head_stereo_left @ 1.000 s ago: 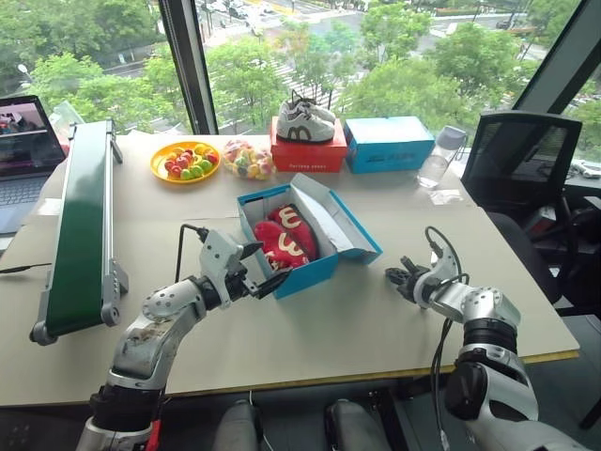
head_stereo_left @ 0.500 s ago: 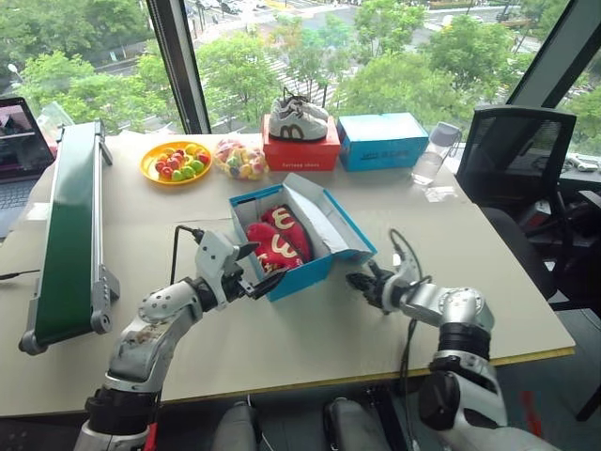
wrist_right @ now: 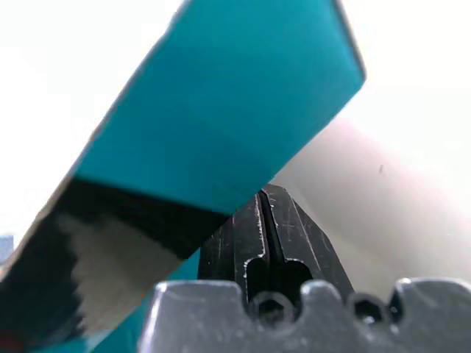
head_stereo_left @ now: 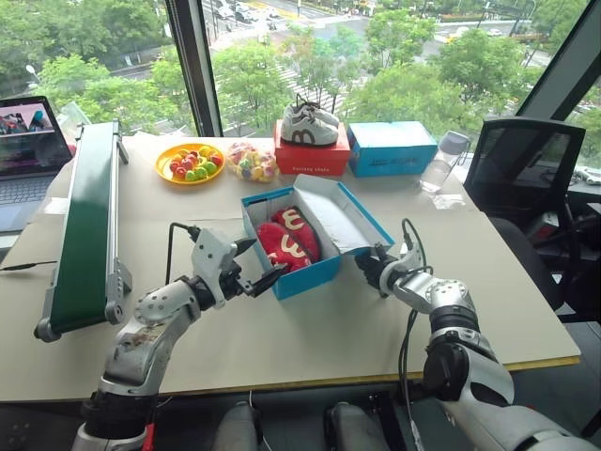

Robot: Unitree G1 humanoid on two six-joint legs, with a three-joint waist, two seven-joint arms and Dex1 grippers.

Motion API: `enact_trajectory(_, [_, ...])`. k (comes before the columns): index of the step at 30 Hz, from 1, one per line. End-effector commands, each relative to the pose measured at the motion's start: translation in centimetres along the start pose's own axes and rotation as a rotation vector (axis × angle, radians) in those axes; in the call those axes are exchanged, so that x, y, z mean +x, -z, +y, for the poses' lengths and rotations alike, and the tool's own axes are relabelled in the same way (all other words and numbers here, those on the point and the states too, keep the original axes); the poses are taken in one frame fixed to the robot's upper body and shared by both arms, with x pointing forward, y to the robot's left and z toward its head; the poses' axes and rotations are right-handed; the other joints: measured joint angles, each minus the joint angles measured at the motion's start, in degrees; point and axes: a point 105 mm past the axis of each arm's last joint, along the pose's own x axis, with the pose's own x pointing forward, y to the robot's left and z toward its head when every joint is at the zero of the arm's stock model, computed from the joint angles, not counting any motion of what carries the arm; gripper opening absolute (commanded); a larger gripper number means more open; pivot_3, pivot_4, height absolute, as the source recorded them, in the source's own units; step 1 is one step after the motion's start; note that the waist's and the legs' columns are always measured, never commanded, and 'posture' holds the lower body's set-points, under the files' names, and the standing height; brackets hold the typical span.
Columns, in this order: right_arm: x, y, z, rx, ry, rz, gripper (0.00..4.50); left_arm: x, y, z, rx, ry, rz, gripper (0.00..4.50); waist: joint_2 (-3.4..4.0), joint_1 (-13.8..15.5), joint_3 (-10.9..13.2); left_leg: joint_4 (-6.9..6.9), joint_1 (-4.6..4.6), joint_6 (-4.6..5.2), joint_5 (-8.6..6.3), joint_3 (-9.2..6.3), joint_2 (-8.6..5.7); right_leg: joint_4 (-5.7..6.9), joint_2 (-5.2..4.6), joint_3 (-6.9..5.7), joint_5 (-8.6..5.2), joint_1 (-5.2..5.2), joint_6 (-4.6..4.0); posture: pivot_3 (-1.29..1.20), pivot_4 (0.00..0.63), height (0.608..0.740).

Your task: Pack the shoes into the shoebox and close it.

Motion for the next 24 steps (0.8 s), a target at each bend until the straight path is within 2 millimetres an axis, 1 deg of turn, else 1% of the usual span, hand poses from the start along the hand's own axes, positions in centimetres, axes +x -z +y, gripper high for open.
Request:
enact_trajectory(1, [0.1, -0.5, 0.0, 0.141, -0.09, -0.071, 0.09, -0.2, -1.2, -0.2, 0.031, 0.004, -0.037, 4.5, -0.01, -0.1, 0.0, -0.02, 0.0, -0.01, 0.0, -0.01, 0.01, -0.08, 0.0, -0.01, 0.03, 0.04, -0.01, 0.0, 0.15, 0.74])
enact_trajectory(3, [0.0, -0.9, 1.6, 0.189, -0.202, -0.088, 0.09, -0.2, -1.2, -0.3, 0.031, 0.006, -0.035, 4.5, 0.0, -0.4, 0.0, -0.09, 0.0, -0.02, -0.01, -0.02, 0.04, -0.34, 0.02, -0.02, 0.22, 0.3, -0.01, 0.0, 0.15, 0.74])
enact_trajectory(4, [0.0, -1.1, 2.4, 0.182, -0.255, -0.091, 0.09, -0.2, -1.2, -0.3, 0.031, 0.007, -0.034, 4.5, 0.0, -0.6, 0.0, -0.13, -0.02, -0.02, -0.01, -0.03, 0.04, -0.41, 0.02, -0.01, 0.27, 0.3, -0.01, 0.0, 0.15, 0.74])
enact_trajectory(6, [-1.0, -0.9, 6.3, 0.121, -0.485, -0.055, 0.09, -0.1, -1.3, -0.3, 0.031, 0.008, -0.035, 4.5, 0.29, -1.2, 0.2, -0.18, -0.15, -0.01, -0.01, 0.01, 0.01, -0.39, 0.01, 0.05, 0.37, 0.12, 0.02, 0.0, 0.15, 0.74])
enact_trajectory(7, [-1.4, -0.7, 7.4, 0.088, -0.556, -0.04, 0.09, -0.2, -1.3, -0.3, 0.031, 0.008, -0.035, 4.5, 0.38, -1.3, 0.2, -0.25, -0.25, 0.0, 0.0, 0.03, -0.01, -0.35, 0.01, 0.08, 0.4, -0.02, 0.01, 0.0, 0.15, 0.74])
enact_trajectory(8, [-2.0, -0.5, 8.5, 0.076, -0.628, -0.023, 0.09, -0.2, -1.3, -0.3, 0.031, 0.007, -0.036, 4.5, 0.42, -1.3, 0.3, -0.29, -0.38, 0.02, 0.01, 0.03, -0.02, -0.27, 0.02, 0.1, 0.41, -0.22, 0.01, 0.0, 0.15, 0.74])
enact_trajectory(9, [-3.1, -0.3, 9.9, 0.038, -0.723, -0.006, 0.09, -0.2, -1.4, -0.2, 0.032, 0.005, -0.035, 4.5, 0.5, -1.2, 0.3, -0.3, -0.55, 0.09, 0.06, 0.05, -0.04, -0.13, 0.05, 0.17, 0.43, -0.48, 0.0, 0.0, 0.15, 0.74])
enact_trajectory(10, [-4.3, 0.2, 11.1, -0.032, -0.803, 0.025, 0.09, -0.2, -1.4, -0.2, 0.032, 0.003, -0.036, 4.5, 0.54, -1.1, 0.3, -0.24, -0.77, 0.48, 0.3, 0.0, -0.07, 0.17, 0.09, 0.19, 0.65, -0.73, 0.01, 0.0, 0.15, 0.74])
enact_trajectory(12, [-6.4, 1.7, 12.8, -0.137, -0.917, 0.1, 0.09, -0.2, -1.6, -0.2, 0.032, 0.002, -0.038, 4.5, 0.58, -0.5, 0.4, -0.06, -0.86, 0.56, 0.35, -0.04, -0.09, 0.62, 0.1, 0.16, 0.19, -0.82, 0.1, 0.0, 0.15, 0.74])
enact_trajectory(15, [-9.7, 4.8, 14.4, -0.366, -1.037, 0.239, 0.09, -0.3, -2.0, -0.2, 0.033, -0.004, -0.045, 4.5, 0.6, 0.6, 0.4, -0.22, -1.03, 0.4, 0.21, -0.06, -0.1, 0.56, 0.09, 0.12, -0.02, -0.94, 0.16, 0.0, 0.15, 0.74])
enact_trajectory(16, [-10.7, 5.5, 14.6, -0.433, -1.065, 0.278, 0.09, -0.5, -2.2, -0.1, 0.034, -0.013, -0.045, 4.5, 0.6, 0.8, 0.4, -0.21, -1.05, 0.34, 0.15, -0.07, -0.11, 0.54, 0.09, 0.11, -0.06, -0.95, 0.18, 0.0, 0.15, 0.74])
enact_trajectory(18, [-11.7, 6.5, 14.4, -0.527, -1.078, 0.342, 0.09, -1.0, -2.5, 0.2, 0.034, -0.034, -0.041, 4.5, 0.6, 1.2, 0.4, -0.18, -1.08, 0.26, 0.09, -0.05, -0.13, 0.47, 0.06, 0.11, -0.08, -0.94, 0.22, 0.0, 0.15, 0.74])
enact_trajectory(21, [-11.1, 7.6, 13.9, -0.679, -0.996, 0.398, 0.09, -2.7, -3.4, 1.2, 0.016, -0.072, -0.03, 4.5, 0.59, 1.2, 0.4, 0.0, -1.07, 0.25, 0.08, -0.03, -0.14, 0.45, 0.04, 0.13, -0.08, -0.9, 0.22, 0.0, 0.15, 0.74])
enact_trajectory(23, [-10.5, 7.9, 13.9, -0.741, -0.963, 0.404, 0.09, -3.4, -3.9, 1.5, 0.013, -0.077, -0.026, 4.5, 0.59, 1.2, 0.4, 0.01, -0.97, 0.21, 0.06, -0.03, -0.11, 0.45, 0.05, 0.13, -0.09, -0.85, 0.17, 0.0, 0.15, 0.74])
enact_trajectory(24, [-9.9, 8.1, 14.1, -0.782, -0.941, 0.398, 0.09, -3.7, -4.1, 1.5, 0.019, -0.075, -0.016, 4.5, 0.59, 1.3, 0.4, 0.0, -0.94, 0.12, 0.01, -0.04, -0.09, 0.46, 0.06, 0.12, -0.13, -0.86, 0.14, 0.0, 0.15, 0.74])
